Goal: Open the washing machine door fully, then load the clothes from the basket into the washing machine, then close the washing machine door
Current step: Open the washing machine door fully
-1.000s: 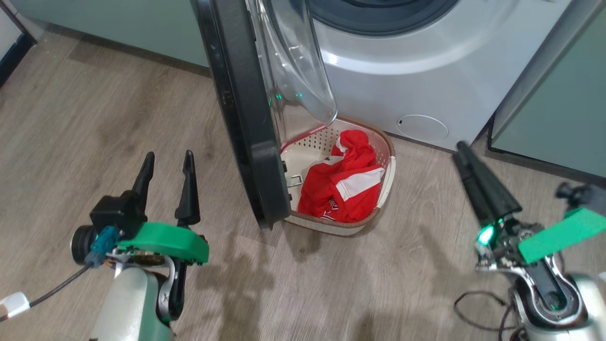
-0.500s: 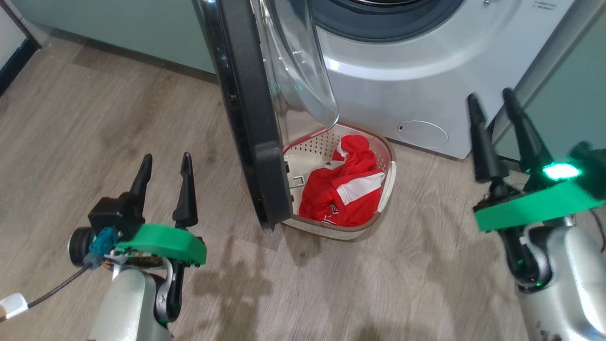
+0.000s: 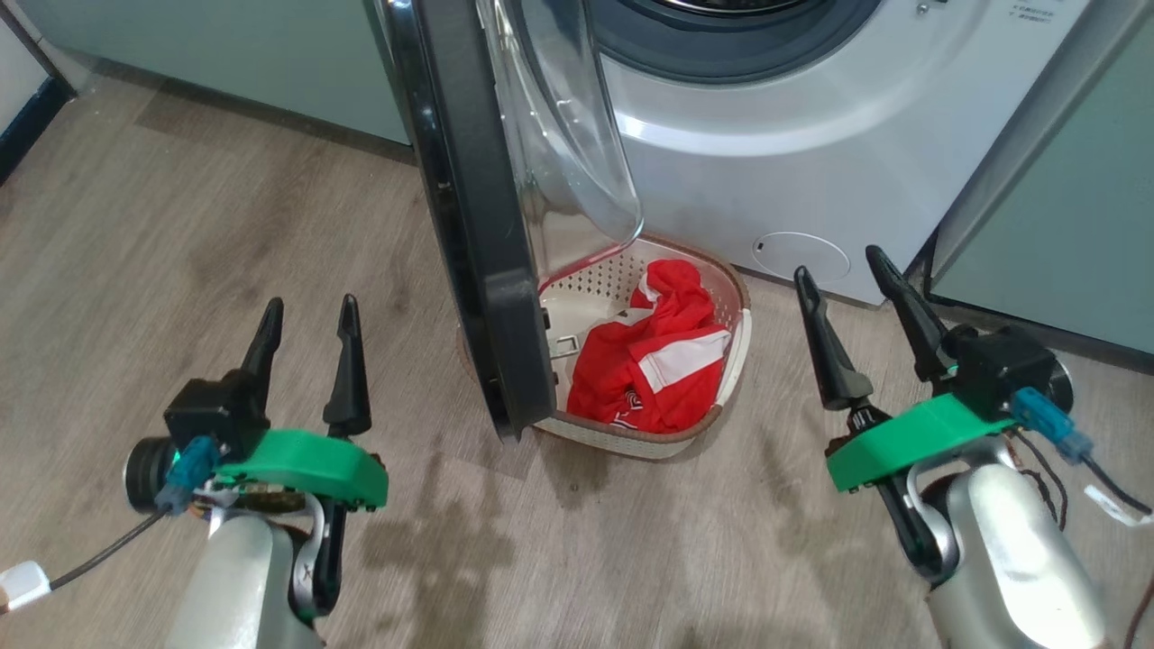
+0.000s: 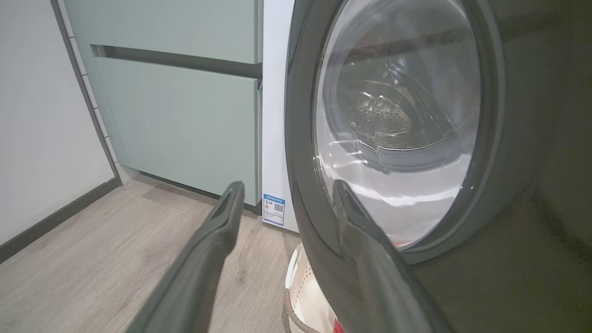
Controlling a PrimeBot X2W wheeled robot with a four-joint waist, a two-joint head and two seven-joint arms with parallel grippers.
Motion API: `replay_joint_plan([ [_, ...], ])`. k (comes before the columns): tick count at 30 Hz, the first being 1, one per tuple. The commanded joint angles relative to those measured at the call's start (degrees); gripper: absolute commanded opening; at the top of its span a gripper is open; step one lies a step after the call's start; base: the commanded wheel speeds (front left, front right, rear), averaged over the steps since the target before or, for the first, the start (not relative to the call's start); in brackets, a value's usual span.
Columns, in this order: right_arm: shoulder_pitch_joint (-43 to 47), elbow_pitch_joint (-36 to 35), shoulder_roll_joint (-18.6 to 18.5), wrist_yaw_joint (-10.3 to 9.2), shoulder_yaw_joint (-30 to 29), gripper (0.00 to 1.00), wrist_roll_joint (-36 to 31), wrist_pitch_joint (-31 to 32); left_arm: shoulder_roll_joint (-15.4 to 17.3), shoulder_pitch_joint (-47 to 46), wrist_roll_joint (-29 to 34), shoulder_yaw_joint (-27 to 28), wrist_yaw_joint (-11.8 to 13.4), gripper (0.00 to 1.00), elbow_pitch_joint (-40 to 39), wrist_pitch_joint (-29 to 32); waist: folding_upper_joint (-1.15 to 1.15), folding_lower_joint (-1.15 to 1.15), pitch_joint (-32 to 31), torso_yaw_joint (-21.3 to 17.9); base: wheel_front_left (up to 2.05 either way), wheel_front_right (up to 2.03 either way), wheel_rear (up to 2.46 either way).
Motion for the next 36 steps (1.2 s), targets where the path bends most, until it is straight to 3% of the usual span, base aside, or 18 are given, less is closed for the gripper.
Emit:
replay_joint_plan([
  [1,-1.1,-1.5,0.7,0.00,1.3,1.00,-0.4,-0.8,1.3,-0.7,0.3,1.8,0.2,1.00,-1.6,-0.3,0.00,0.00,0.0,0.0,0.00,0.00,0.00],
  [28,-3.8,2.7,1.7,0.00,-0.2,1.00,-1.2,-2.0,2.1,-0.1,-0.1,0.1,0.7,1.00,-1.3,-0.2,0.00,0.00,0.2,0.3,0.00,0.00,0.00],
  [29,-3.8,2.8,1.7,0.00,-0.2,1.00,-1.2,-2.0,2.1,-0.2,-0.2,0.0,0.7,0.92,-1.3,-0.2,0.00,0.00,0.2,0.3,0.00,0.00,0.00],
  [30,-3.8,2.8,1.8,0.00,-0.2,1.00,-1.2,-2.0,2.2,-0.2,-0.1,-0.1,0.7,0.43,-1.3,-0.2,0.00,0.00,0.2,0.3,0.00,0.00,0.00],
  [31,-3.8,2.9,1.8,0.00,-0.2,1.00,-1.1,-2.0,2.2,-0.2,-0.1,-0.1,0.7,0.00,-1.3,-0.2,0.00,0.00,0.2,0.3,0.00,0.00,0.00],
  [36,-4.0,3.1,1.8,0.00,-0.4,1.00,-1.1,-2.1,2.4,-0.2,-0.2,-0.3,0.8,0.00,-1.4,-0.2,0.00,0.00,0.1,0.5,0.00,0.00,0.00],
])
